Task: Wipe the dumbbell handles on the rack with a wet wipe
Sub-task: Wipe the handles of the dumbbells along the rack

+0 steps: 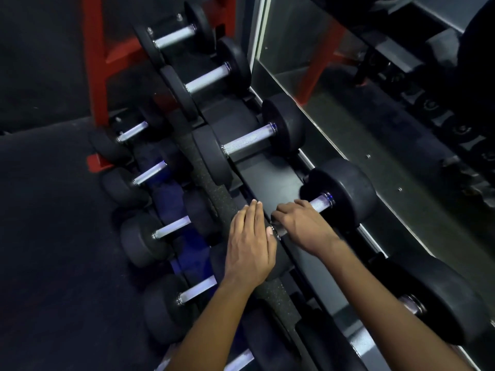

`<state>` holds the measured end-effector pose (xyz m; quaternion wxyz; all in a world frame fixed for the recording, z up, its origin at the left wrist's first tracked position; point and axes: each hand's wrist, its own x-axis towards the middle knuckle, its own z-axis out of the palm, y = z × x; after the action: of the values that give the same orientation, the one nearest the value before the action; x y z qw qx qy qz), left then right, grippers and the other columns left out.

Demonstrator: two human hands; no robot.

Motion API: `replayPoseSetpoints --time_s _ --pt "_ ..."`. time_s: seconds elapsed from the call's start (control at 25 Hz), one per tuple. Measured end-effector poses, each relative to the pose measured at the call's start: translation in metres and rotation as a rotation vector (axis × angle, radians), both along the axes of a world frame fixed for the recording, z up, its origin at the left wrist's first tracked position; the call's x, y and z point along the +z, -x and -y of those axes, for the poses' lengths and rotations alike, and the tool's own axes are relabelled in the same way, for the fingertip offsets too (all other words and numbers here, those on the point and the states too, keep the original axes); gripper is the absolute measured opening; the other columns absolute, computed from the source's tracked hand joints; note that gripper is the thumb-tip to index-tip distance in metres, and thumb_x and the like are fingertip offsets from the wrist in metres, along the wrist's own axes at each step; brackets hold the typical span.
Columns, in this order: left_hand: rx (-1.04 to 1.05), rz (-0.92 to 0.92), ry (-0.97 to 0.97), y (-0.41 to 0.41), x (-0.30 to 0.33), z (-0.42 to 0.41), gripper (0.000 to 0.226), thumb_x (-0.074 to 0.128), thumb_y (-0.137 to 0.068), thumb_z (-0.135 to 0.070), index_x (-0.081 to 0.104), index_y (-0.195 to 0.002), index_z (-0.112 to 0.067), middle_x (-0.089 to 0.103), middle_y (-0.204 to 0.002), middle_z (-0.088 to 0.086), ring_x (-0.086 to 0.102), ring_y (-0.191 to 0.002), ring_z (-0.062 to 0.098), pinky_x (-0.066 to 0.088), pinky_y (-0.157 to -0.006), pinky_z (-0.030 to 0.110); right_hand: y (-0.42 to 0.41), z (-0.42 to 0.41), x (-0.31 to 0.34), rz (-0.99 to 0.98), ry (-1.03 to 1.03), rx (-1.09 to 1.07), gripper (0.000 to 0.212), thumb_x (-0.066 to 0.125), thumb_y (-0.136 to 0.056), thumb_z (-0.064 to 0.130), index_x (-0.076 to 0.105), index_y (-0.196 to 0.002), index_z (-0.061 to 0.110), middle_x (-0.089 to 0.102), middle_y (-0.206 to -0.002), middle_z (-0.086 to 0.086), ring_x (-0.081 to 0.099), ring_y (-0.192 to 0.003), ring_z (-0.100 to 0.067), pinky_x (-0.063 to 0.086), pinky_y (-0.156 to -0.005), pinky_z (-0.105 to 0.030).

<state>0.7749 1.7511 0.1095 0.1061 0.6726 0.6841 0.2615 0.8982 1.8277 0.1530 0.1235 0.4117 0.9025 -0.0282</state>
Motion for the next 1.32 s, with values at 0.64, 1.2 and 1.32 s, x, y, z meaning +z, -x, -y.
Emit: replayPoseSetpoints --time_s 0.64,1.2,1.32 --pt "0.005 0.008 -0.007 0.001 -0.001 -0.001 0.052 0.027 -0.095 -0.025 0.046 -0.134 0.004 0.048 -0.139 0.017 0.045 -0.127 0.03 0.036 -0.109 0.042 -0.01 -0.019 0.008 0.041 -0.134 -0.041 0.013 0.068 -0.073 0.007 0.068 -0.085 0.012 0.061 -0.086 -0.006 0.053 -0.091 -0.028 0.037 -0.065 -0.033" --pt "0.004 -0.019 0.013 0.001 -0.001 -0.001 0.054 0.026 -0.095 -0.026 0.045 -0.135 0.004 0.048 -0.139 0.017 0.046 -0.127 0.031 0.033 -0.11 0.041 -0.025 0.065 -0.031 -0.955 -0.252 -0.923 0.019 0.062 -0.082 -0.004 0.07 -0.097 0.003 0.069 -0.089 -0.011 0.066 -0.08 -0.025 0.049 -0.075 -0.029" --pt "-0.001 -0.013 0.022 0.0 -0.001 -0.002 0.054 0.025 -0.095 -0.027 0.044 -0.136 0.004 0.046 -0.14 0.018 0.044 -0.128 0.031 0.033 -0.11 0.042 -0.005 0.071 -0.037 -0.963 -0.036 -0.807 0.012 0.067 -0.081 0.002 0.07 -0.086 0.012 0.066 -0.076 0.005 0.062 -0.07 0.003 0.042 -0.066 -0.006"
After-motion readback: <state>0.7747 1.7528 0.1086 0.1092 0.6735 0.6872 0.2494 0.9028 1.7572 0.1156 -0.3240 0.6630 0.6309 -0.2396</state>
